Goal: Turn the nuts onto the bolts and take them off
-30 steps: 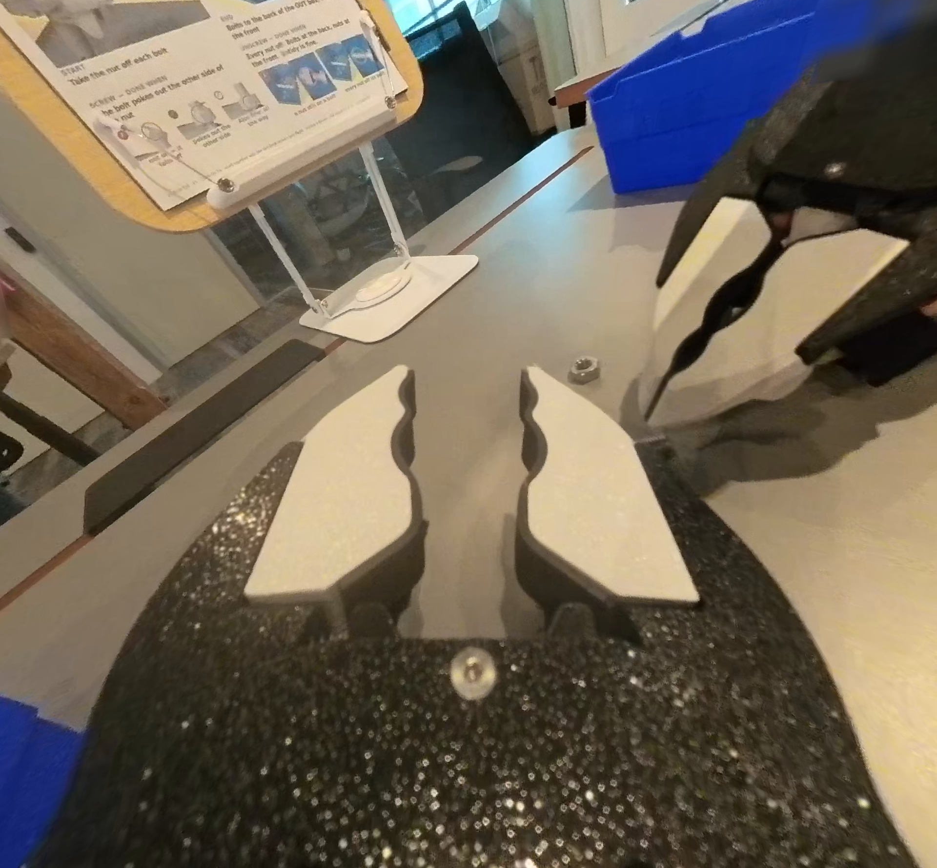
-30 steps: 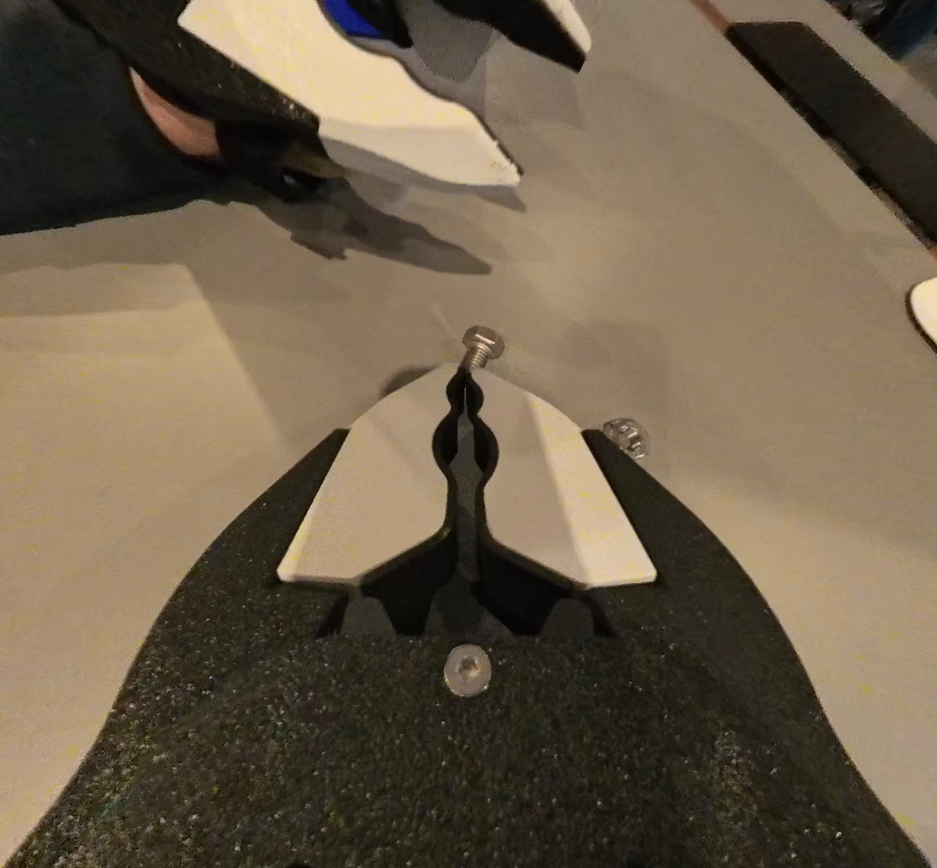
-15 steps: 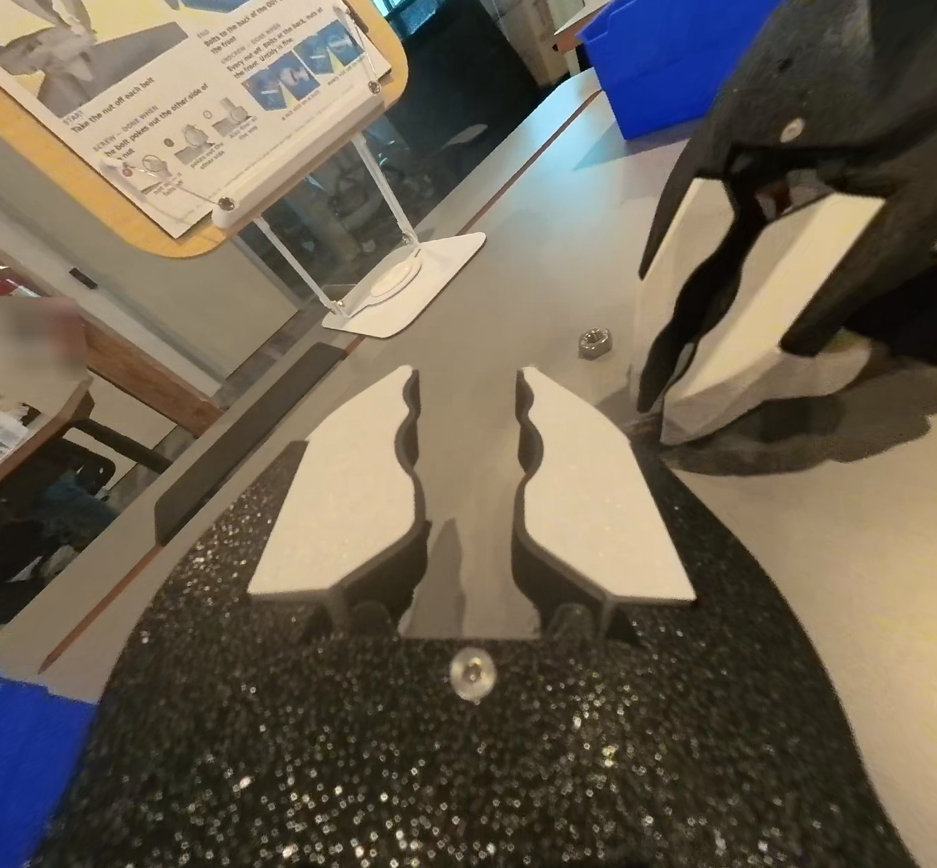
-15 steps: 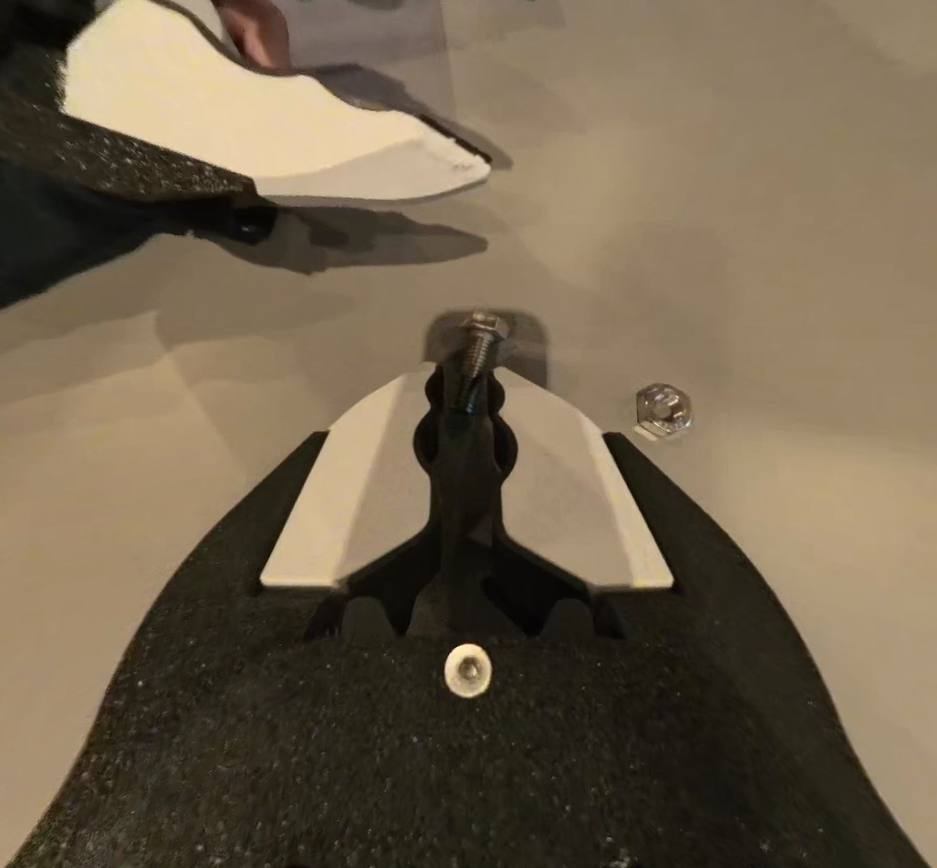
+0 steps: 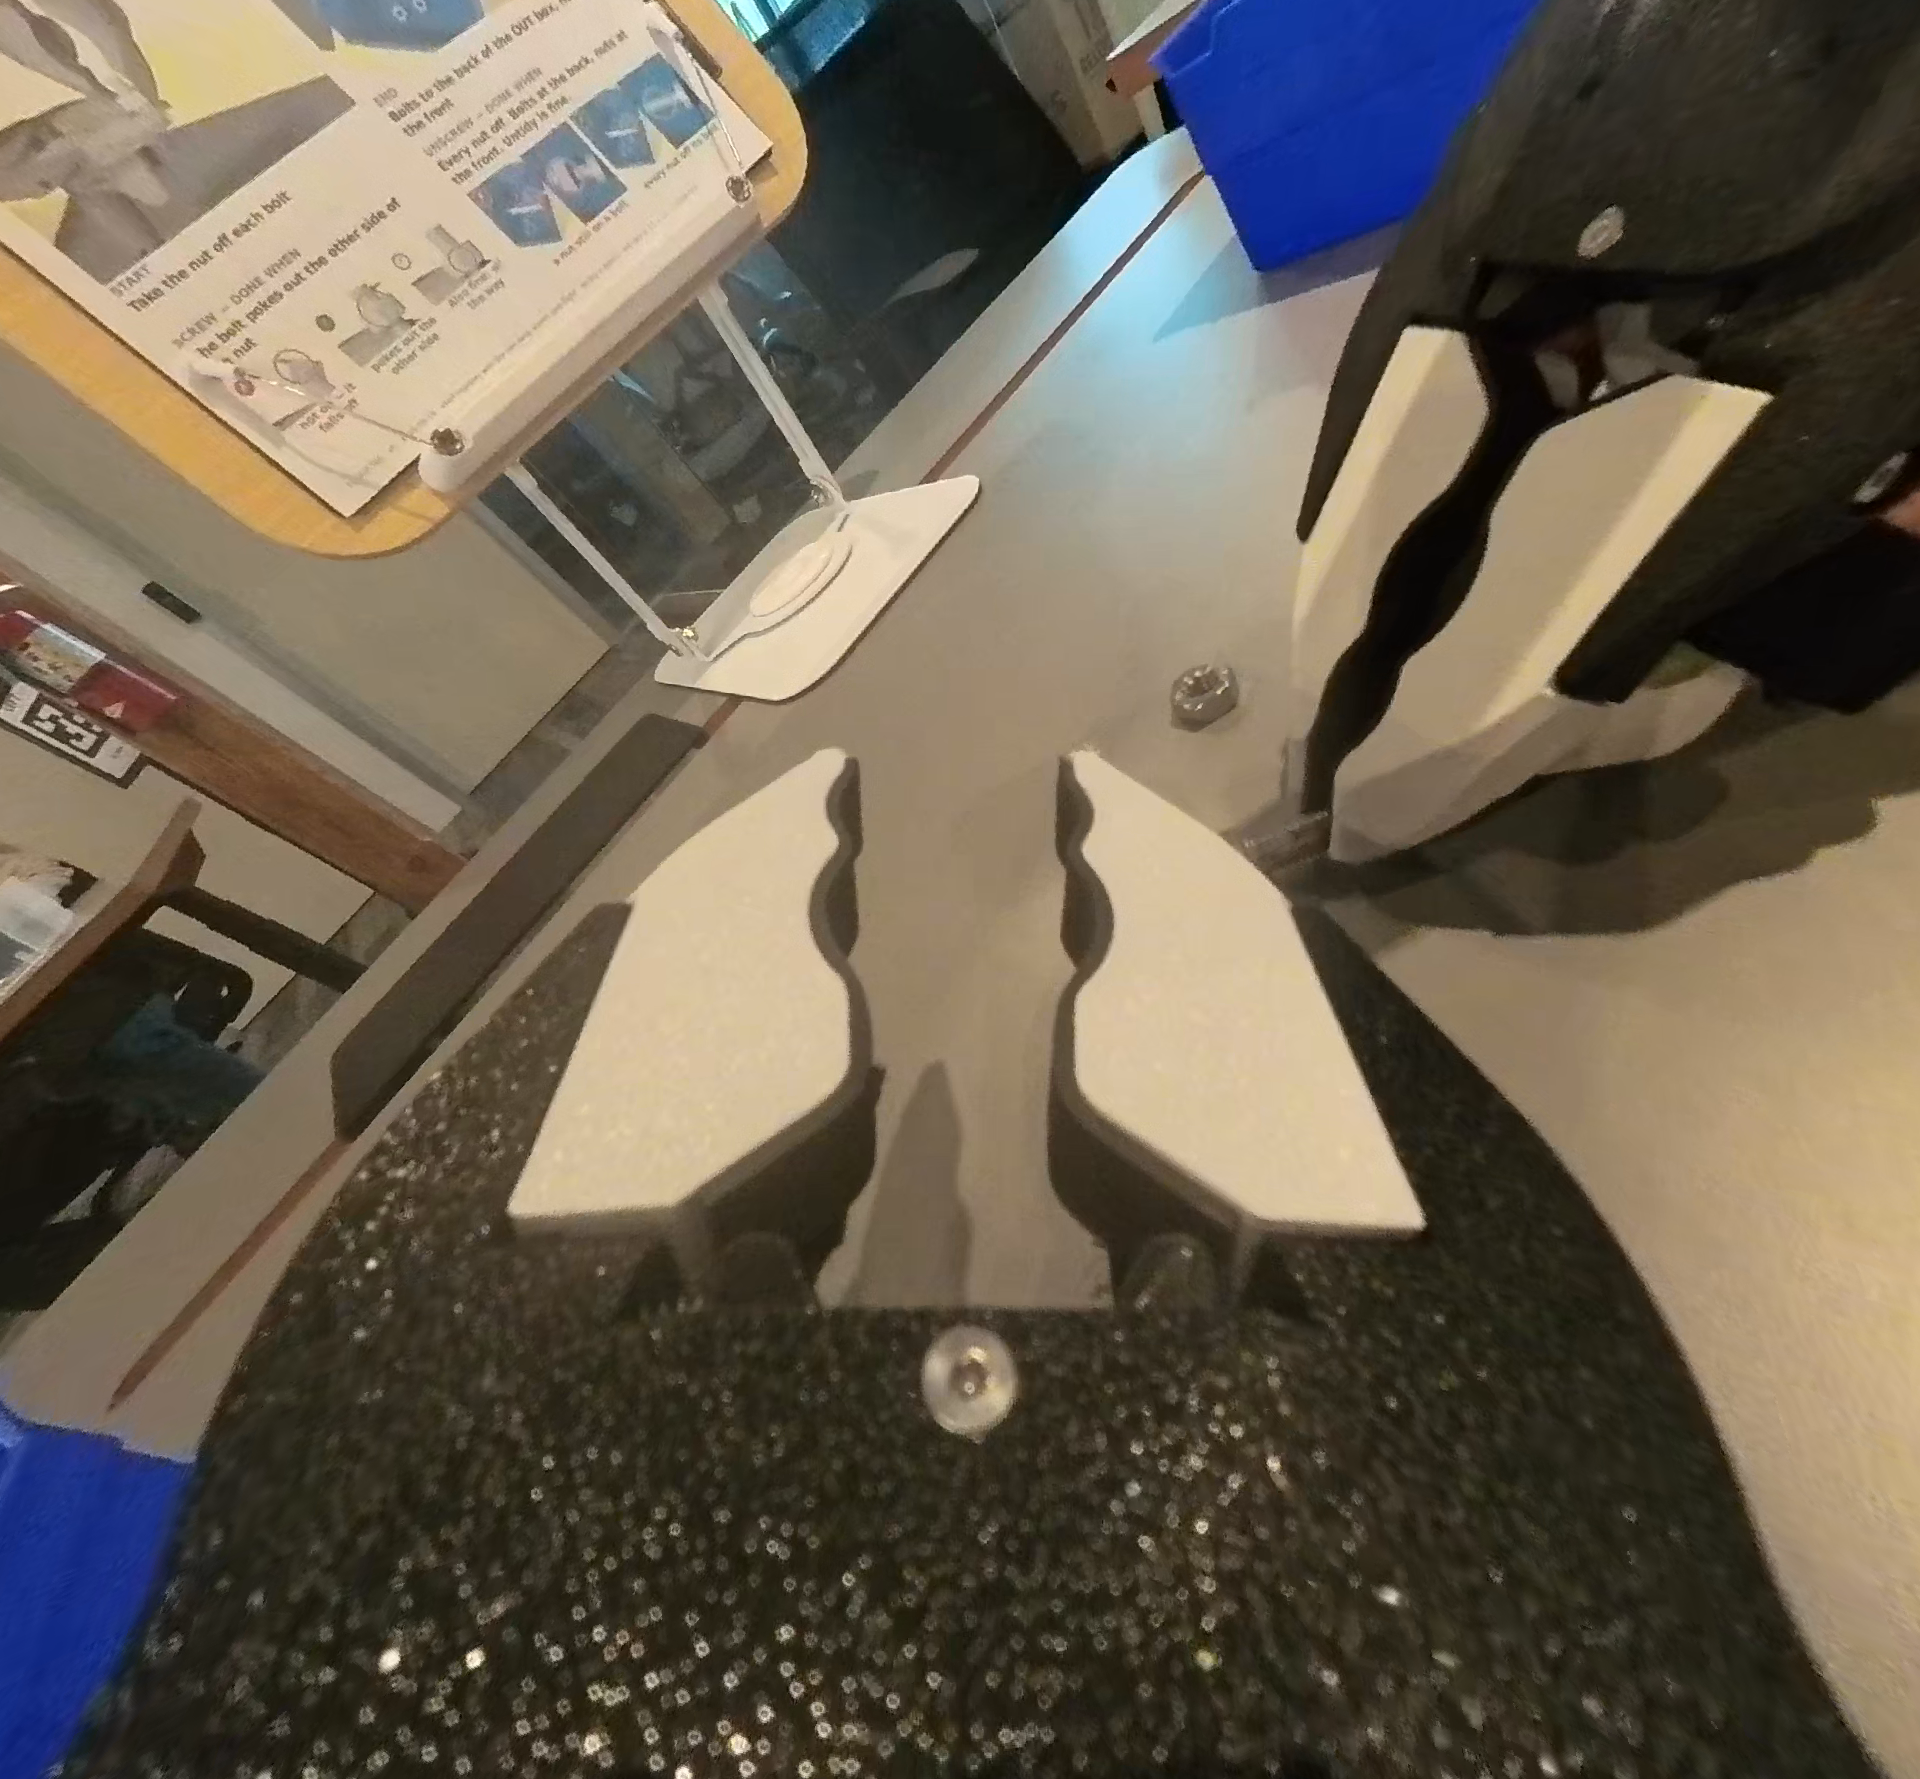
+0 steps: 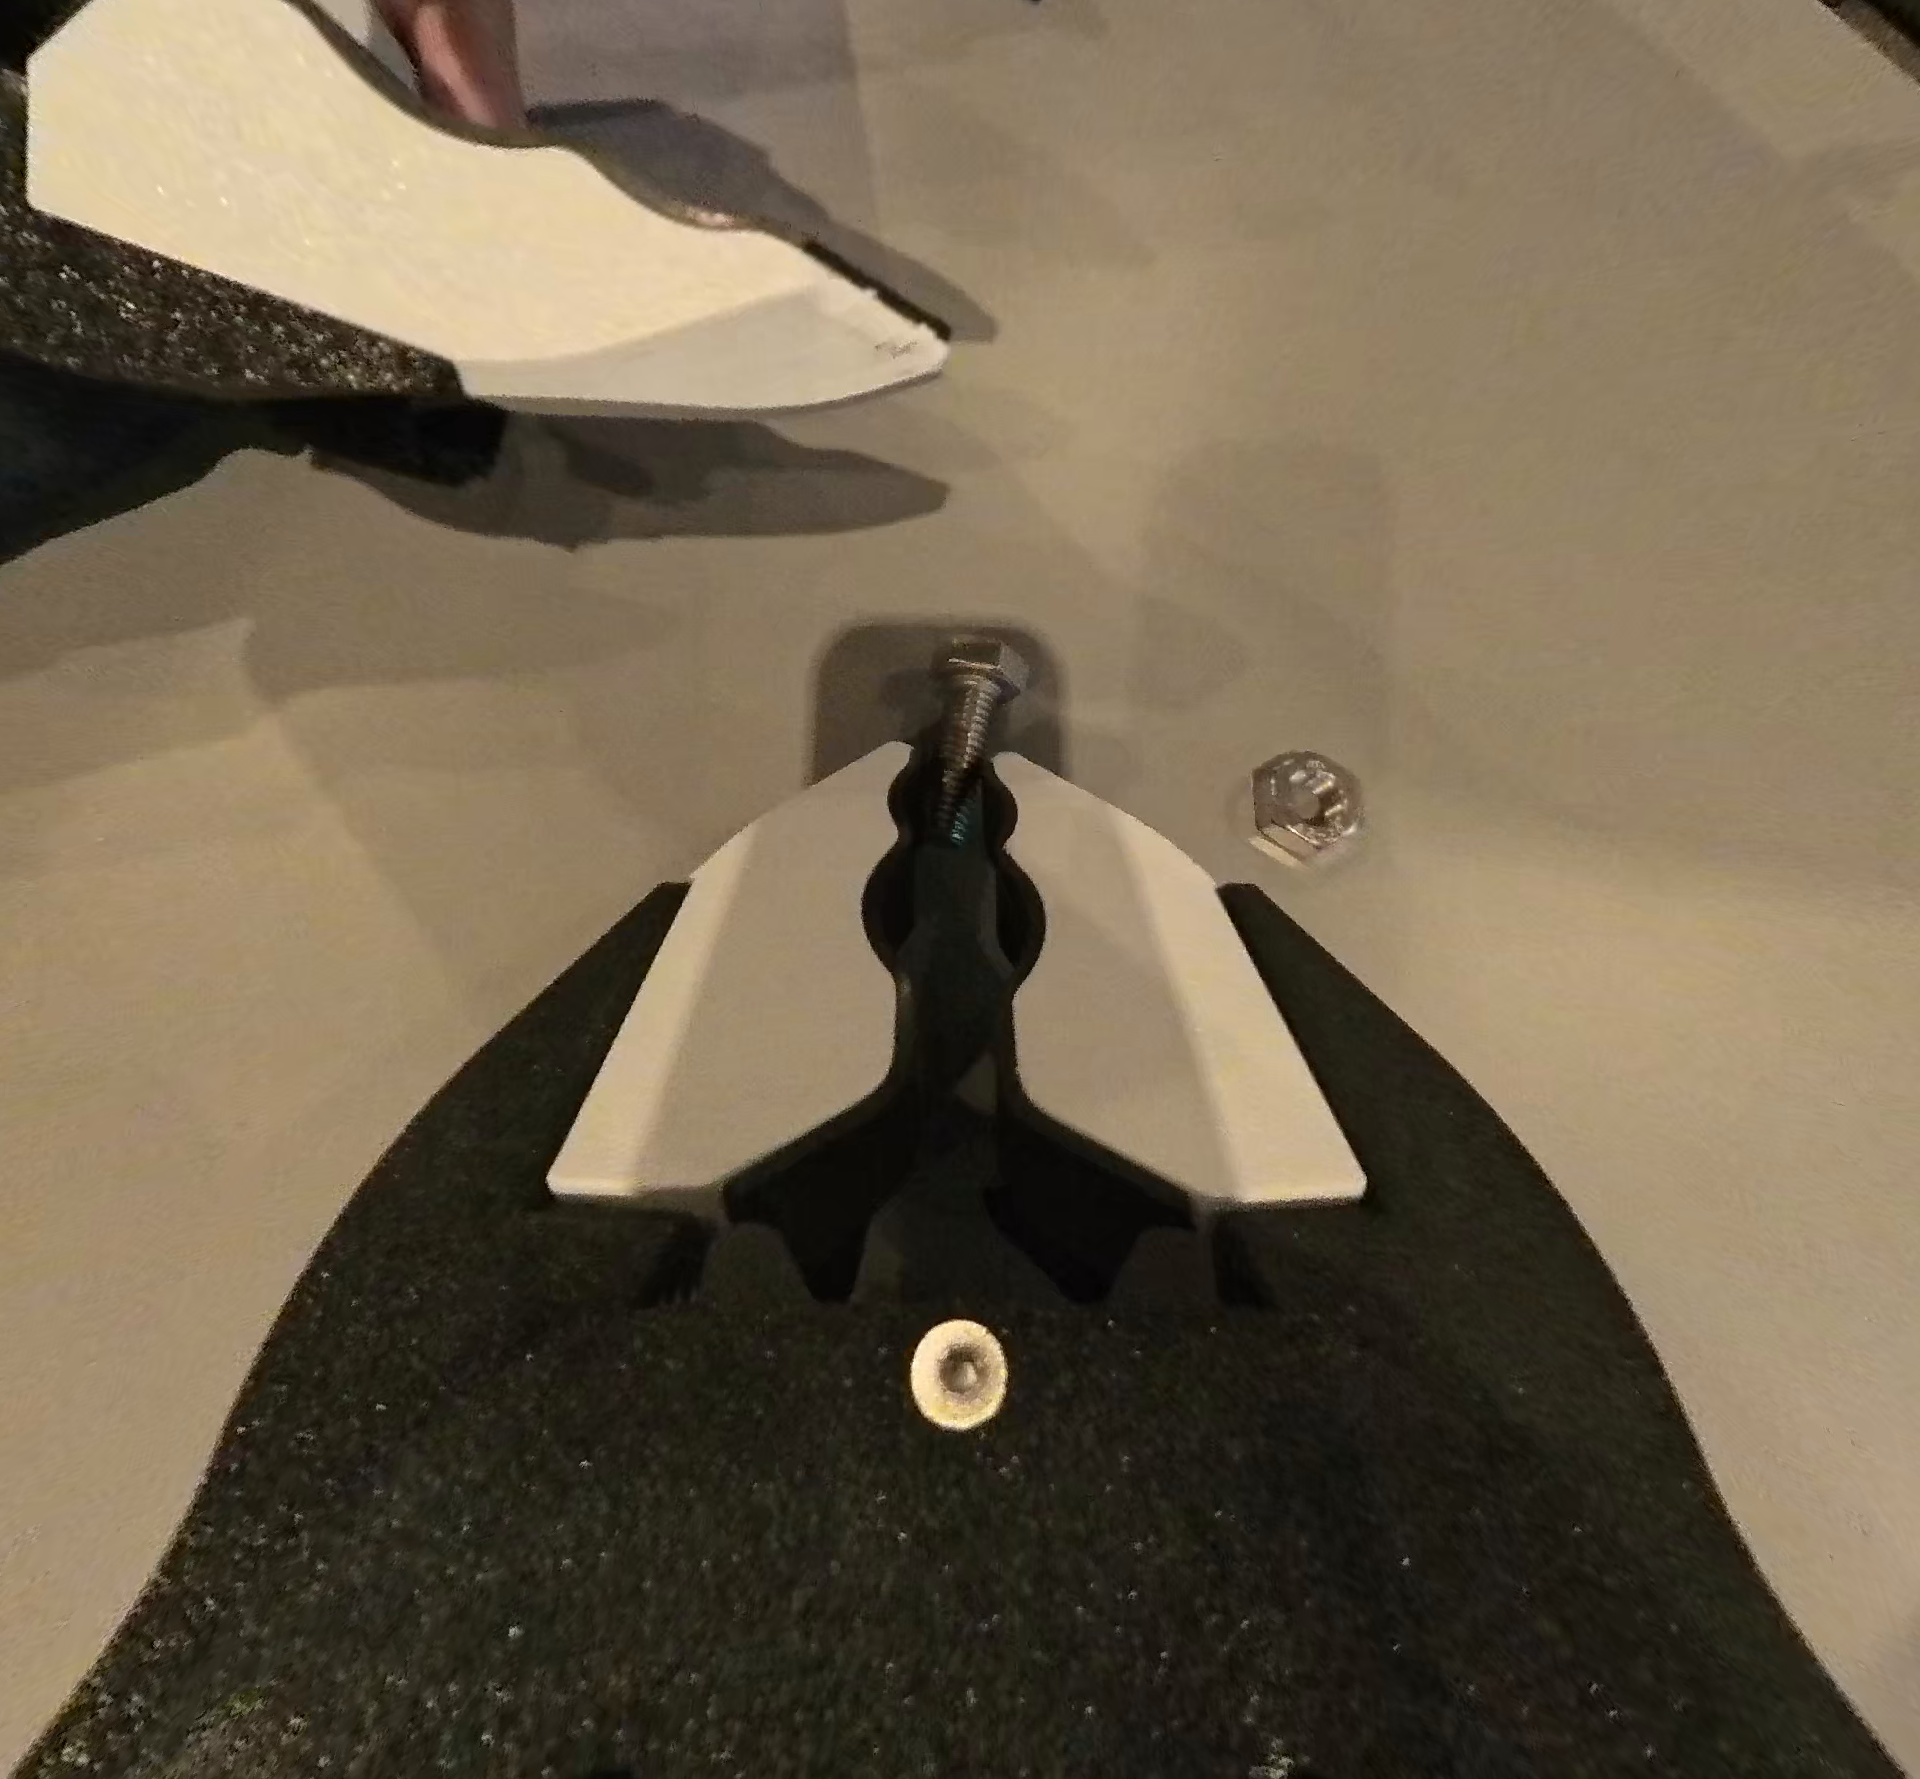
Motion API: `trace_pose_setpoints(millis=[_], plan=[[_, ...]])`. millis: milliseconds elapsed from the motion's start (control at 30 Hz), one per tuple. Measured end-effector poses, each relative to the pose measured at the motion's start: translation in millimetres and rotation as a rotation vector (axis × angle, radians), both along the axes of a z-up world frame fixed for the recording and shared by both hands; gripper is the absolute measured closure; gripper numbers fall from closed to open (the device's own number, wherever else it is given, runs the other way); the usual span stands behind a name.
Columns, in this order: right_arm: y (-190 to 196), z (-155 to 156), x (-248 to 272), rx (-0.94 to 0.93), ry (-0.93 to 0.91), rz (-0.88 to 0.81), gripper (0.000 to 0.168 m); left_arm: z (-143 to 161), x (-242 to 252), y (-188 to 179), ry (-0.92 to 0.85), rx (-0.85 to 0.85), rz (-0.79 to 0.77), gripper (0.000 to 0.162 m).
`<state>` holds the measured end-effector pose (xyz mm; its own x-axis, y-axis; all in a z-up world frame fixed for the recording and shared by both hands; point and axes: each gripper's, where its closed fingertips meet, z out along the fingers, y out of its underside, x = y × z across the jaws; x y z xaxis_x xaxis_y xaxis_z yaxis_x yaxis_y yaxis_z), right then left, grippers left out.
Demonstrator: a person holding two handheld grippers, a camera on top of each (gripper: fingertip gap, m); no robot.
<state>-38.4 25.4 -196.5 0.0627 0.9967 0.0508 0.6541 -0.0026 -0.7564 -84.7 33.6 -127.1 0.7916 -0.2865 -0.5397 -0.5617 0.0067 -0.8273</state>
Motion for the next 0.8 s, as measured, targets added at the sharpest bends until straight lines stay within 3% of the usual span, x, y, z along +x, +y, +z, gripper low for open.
trace_pose_setpoints(millis=[267, 600, 800], plan=[[7, 2, 3, -0.063, 0.032, -0.041, 0.158, -5, 0, -1, 0.136, -0.007, 0.018, 0.134], [12, 27, 4, -0.249, 0.211, -0.069, 0.159, -25, 26, -7, 0.164, -0.12, -0.127, 0.122], [0, 38, 3, -0.293, 0.257, 0.021, 0.159, -34, 35, -6, 0.248, -0.139, -0.131, 0.122]])
